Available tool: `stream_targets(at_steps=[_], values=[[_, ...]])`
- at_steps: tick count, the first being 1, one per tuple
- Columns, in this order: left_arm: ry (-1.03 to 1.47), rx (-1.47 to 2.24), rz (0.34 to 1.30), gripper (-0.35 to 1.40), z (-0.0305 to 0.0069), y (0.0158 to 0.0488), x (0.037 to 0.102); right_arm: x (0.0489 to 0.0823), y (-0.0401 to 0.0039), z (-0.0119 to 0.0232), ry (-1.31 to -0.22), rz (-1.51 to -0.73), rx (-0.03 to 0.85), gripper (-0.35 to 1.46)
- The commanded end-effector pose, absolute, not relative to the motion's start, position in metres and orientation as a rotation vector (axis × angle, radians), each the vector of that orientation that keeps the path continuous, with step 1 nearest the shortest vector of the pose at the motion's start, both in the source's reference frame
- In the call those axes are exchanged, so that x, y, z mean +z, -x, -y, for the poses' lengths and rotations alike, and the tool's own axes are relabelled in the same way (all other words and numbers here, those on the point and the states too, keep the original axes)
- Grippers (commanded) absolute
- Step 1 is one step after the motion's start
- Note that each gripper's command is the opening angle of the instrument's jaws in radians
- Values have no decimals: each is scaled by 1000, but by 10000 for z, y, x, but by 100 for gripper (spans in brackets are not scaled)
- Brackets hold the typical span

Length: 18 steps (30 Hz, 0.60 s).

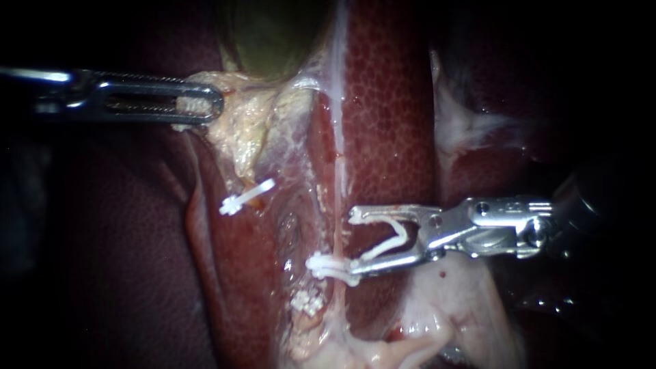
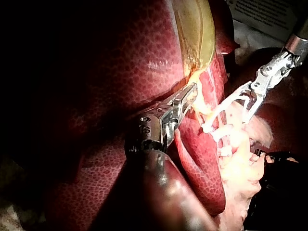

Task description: Clipping third clip right tube

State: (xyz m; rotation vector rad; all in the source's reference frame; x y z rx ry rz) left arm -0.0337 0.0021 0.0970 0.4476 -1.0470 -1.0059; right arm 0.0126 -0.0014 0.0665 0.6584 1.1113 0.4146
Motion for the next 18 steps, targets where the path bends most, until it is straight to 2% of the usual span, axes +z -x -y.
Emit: stream_targets(at_steps=[1, 18], values=[[-447, -1006, 1047, -32, -21, 337, 970, 668, -126, 14, -659, -1097, 414, 55], [-445, -1008, 1046, -32, -18, 339, 968, 684, -143, 15, -669, -1074, 436, 52]])
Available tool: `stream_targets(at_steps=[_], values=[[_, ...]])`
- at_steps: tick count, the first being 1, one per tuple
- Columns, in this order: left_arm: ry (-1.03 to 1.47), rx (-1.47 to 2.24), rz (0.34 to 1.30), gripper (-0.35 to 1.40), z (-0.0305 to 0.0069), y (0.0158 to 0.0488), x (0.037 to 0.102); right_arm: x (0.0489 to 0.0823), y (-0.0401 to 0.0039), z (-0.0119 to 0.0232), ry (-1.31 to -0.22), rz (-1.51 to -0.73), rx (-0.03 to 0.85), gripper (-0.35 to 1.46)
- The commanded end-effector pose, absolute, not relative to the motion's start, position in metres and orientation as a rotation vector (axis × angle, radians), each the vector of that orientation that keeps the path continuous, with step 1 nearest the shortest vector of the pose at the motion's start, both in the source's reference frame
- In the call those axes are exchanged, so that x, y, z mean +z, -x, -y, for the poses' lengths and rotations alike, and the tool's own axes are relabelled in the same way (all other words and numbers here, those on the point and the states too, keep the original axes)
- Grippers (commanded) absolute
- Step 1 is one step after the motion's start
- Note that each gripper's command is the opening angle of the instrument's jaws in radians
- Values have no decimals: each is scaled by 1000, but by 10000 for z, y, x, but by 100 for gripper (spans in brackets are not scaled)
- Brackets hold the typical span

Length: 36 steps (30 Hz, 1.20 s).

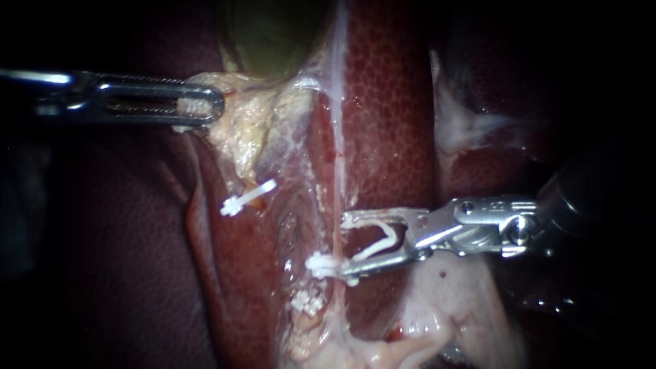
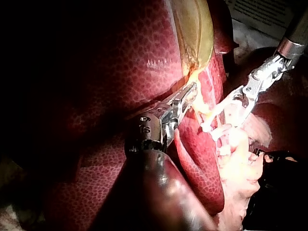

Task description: Clipping third clip right tube

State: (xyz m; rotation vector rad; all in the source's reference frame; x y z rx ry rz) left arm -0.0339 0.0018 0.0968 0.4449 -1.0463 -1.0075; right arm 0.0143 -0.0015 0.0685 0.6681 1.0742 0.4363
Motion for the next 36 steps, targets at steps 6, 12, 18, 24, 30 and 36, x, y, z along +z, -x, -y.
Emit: stream_targets(at_steps=[6, 12, 18, 24, 30, 36], values=[[-444, -1008, 1046, -32, -18, 339, 968, 691, -150, 15, -671, -1071, 448, 51], [-440, -1010, 1045, -32, -17, 340, 968, 697, -160, 19, -677, -1068, 456, 50], [-440, -1010, 1045, -32, -17, 340, 968, 705, -170, 21, -697, -1060, 478, 50], [-440, -1010, 1045, -32, -17, 340, 968, 708, -174, 20, -734, -1062, 517, 48], [-440, -1011, 1045, -32, -16, 340, 968, 709, -180, 19, -786, -1093, 545, 45], [-439, -1011, 1045, -32, -16, 340, 968, 709, -187, 16, -803, -1106, 562, 43]])
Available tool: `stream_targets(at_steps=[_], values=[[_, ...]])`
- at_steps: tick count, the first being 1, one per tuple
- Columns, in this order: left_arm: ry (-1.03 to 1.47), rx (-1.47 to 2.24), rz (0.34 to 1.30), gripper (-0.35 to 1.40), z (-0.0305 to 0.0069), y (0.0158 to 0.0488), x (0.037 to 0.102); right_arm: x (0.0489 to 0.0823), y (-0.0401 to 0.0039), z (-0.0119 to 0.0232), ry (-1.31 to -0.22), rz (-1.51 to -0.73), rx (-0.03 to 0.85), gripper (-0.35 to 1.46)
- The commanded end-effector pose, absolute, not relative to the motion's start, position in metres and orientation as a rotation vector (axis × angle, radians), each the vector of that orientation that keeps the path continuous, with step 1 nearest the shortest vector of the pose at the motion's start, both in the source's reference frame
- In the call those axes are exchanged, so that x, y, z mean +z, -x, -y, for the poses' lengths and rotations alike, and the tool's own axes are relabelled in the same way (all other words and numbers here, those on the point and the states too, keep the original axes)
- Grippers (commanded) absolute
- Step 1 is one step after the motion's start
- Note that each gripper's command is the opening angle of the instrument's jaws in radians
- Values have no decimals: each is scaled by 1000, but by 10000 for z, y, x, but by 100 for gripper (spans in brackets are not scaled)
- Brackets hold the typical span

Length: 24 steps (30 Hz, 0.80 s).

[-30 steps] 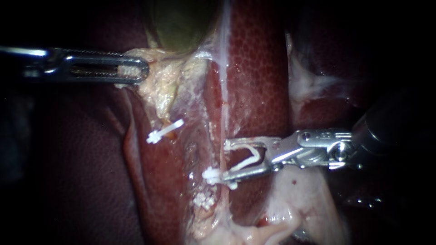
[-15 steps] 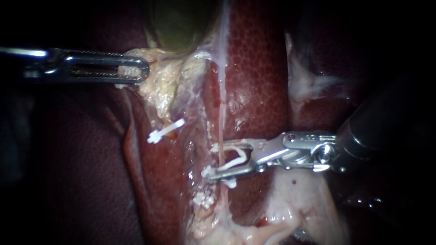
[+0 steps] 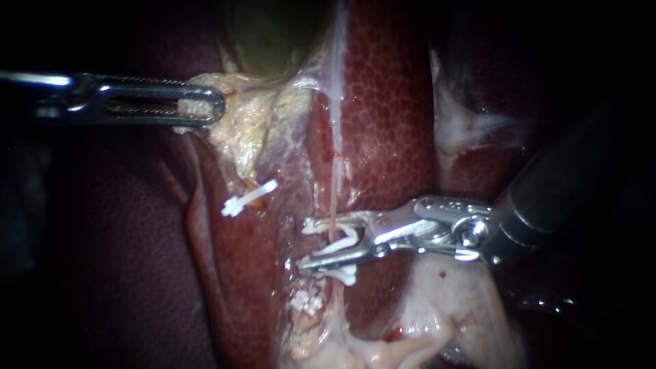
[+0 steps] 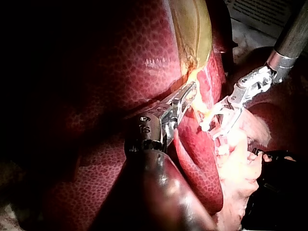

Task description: Clipping third clip right tube

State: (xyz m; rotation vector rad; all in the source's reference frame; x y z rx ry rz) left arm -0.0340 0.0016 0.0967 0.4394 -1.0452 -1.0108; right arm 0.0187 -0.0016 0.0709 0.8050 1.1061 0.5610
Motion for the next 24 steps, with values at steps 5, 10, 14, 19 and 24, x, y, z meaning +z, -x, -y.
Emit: stream_targets(at_steps=[5, 10, 14, 19, 24], values=[[-439, -1011, 1045, -32, -16, 341, 968, 708, -188, 11, -809, -1119, 573, 42], [-439, -1011, 1045, -32, -15, 341, 968, 707, -187, 5, -812, -1128, 577, 40], [-438, -1011, 1045, -32, -15, 340, 968, 704, -187, 2, -815, -1131, 579, 38], [-438, -1011, 1045, -32, -15, 341, 968, 701, -185, -5, -820, -1139, 584, 36], [-438, -1011, 1045, -32, -14, 341, 968, 701, -185, -6, -824, -1137, 589, 34]])
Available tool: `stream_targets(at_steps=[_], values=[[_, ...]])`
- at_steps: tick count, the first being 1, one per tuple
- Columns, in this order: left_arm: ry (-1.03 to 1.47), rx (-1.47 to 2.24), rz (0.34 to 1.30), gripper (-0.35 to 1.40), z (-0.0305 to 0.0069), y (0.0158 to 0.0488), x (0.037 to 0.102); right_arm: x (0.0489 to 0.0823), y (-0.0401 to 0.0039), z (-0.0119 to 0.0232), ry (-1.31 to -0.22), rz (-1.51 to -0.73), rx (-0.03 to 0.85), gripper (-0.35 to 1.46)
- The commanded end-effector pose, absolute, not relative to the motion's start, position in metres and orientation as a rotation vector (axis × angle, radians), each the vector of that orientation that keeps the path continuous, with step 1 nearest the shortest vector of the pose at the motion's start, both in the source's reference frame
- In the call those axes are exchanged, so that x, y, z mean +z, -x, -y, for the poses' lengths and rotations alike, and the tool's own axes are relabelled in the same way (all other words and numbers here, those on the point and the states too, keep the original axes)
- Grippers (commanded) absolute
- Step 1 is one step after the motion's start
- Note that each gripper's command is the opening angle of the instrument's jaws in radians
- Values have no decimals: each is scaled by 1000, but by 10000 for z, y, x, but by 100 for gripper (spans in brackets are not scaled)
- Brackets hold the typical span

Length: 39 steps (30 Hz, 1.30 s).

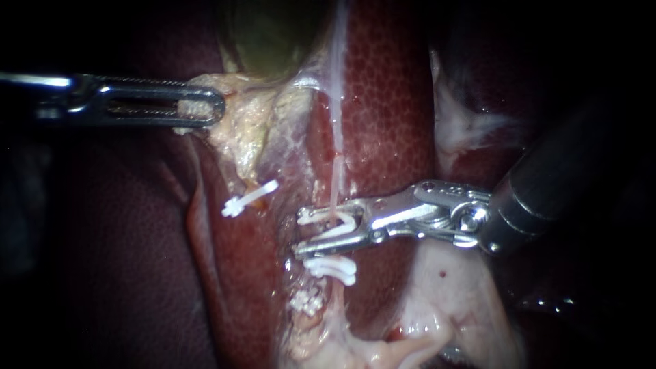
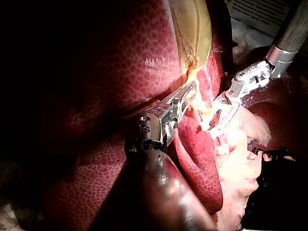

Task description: Clipping third clip right tube

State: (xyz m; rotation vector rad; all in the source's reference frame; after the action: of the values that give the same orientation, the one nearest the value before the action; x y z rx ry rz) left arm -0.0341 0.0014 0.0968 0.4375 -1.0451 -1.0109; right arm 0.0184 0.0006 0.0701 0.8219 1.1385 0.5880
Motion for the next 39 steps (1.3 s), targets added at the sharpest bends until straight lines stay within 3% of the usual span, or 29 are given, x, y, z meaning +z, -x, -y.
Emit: stream_targets(at_steps=[1, 3, 6, 12, 39], values=[[-438, -1011, 1045, -32, -14, 341, 968, 702, -184, -6, -824, -1137, 589, 31], [-438, -1011, 1045, -32, -14, 341, 968, 702, -183, -6, -835, -1132, 603, 22], [-437, -1011, 1045, -32, -14, 341, 969, 702, -180, -6, -873, -1117, 632, -6], [-437, -1011, 1045, -33, -14, 341, 969, 703, -180, -7, -893, -1112, 636, -35], [-435, -1011, 1045, -35, -12, 341, 969, 707, -174, -15, -909, -1113, 622, -35]])
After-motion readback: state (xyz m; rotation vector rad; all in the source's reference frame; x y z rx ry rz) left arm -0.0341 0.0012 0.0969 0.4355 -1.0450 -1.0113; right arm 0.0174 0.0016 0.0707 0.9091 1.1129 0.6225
